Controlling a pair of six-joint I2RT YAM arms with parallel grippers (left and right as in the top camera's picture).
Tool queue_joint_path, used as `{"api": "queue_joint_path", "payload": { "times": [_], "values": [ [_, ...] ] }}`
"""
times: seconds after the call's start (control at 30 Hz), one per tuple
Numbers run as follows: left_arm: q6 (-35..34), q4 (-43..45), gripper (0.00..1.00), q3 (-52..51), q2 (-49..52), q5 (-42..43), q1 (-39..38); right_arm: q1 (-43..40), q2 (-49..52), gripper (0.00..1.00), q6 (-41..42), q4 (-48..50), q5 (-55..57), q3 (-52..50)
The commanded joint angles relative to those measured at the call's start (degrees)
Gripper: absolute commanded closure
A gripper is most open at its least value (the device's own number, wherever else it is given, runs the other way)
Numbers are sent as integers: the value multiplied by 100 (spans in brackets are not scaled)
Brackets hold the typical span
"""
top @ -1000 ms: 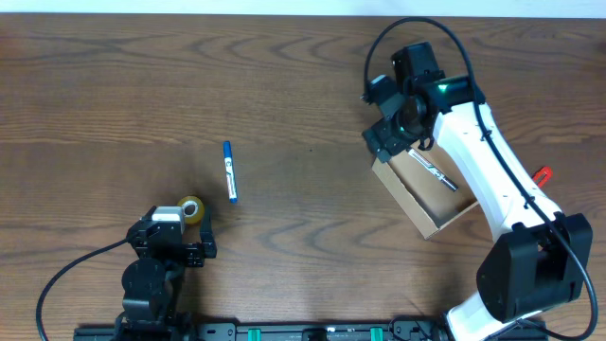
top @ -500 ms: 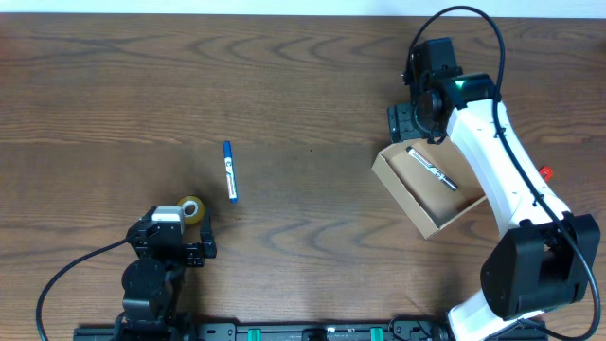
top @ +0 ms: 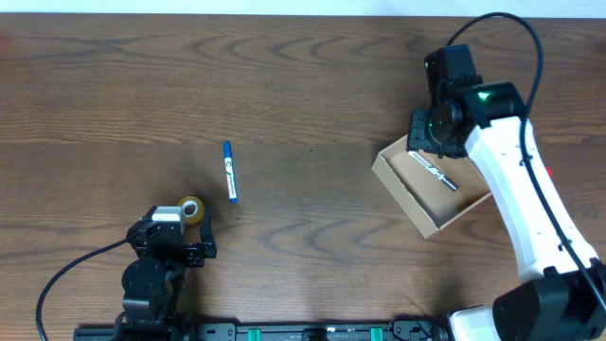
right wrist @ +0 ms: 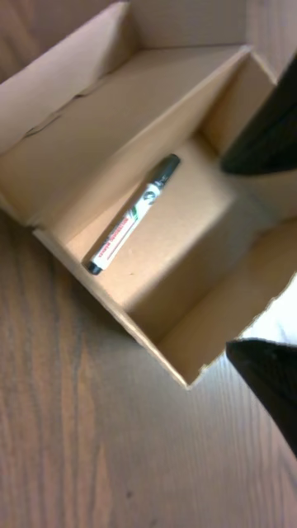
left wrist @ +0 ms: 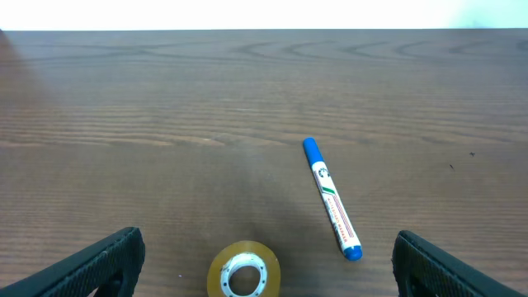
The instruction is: Pack container
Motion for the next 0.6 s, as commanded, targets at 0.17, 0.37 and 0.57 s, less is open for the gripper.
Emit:
{"api": "queue_joint_path", "payload": {
  "times": [0.17, 0.37, 0.57],
  "values": [
    [-63, -17, 5, -105, -37, -37, 2, -7, -87, 67, 774, 328, -11, -765],
    [-63, -17, 5, -105, -37, -35, 2, -7, -87, 84, 774, 997, -173, -1558],
    [-63, -17, 5, -105, -37, -35, 2, 9, -87, 99, 758, 1379, -170, -1891]
  ]
}}
